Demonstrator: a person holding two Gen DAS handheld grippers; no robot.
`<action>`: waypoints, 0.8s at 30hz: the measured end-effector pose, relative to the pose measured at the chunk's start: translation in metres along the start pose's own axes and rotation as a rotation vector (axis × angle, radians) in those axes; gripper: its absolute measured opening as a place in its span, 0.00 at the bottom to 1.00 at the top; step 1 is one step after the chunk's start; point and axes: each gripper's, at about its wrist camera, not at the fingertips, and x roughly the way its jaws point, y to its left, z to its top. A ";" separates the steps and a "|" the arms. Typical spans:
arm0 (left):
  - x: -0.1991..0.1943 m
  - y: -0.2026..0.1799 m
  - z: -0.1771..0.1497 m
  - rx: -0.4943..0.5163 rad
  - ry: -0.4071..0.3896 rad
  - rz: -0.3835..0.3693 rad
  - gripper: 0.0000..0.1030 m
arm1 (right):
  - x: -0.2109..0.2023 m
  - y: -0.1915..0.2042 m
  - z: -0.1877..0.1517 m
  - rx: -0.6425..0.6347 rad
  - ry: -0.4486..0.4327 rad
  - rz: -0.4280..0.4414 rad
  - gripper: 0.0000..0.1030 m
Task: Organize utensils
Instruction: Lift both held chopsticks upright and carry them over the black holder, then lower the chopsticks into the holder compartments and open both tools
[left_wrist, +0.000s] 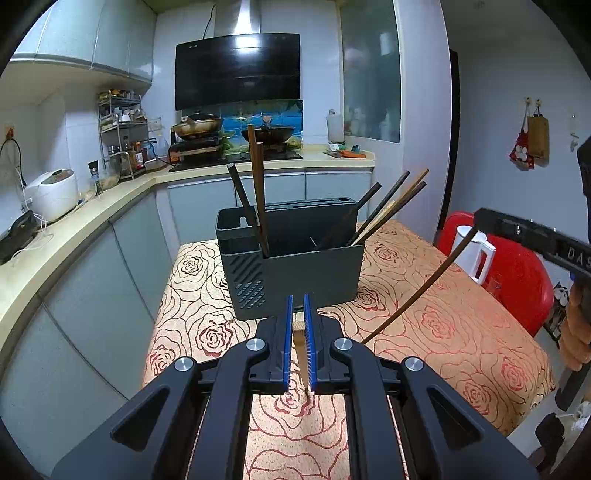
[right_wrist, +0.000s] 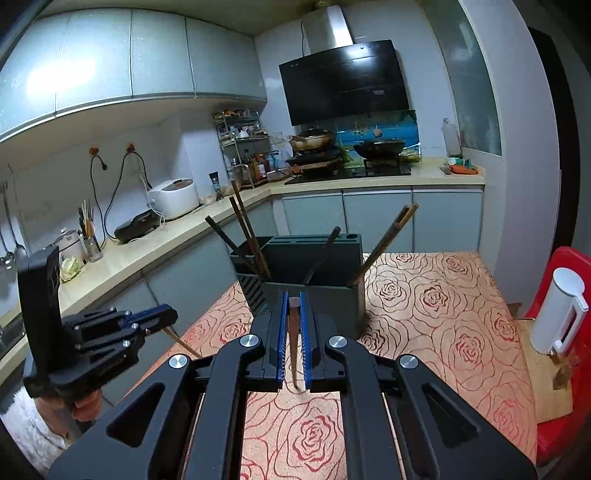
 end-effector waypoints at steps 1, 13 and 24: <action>0.001 -0.001 0.000 0.006 0.000 0.009 0.06 | 0.001 0.001 0.004 -0.006 -0.003 -0.002 0.07; 0.012 0.006 0.015 0.028 0.020 0.029 0.06 | 0.011 -0.006 0.044 0.003 0.000 0.012 0.07; 0.016 0.017 0.072 0.042 -0.014 0.009 0.06 | 0.021 -0.016 0.089 -0.006 -0.018 -0.033 0.07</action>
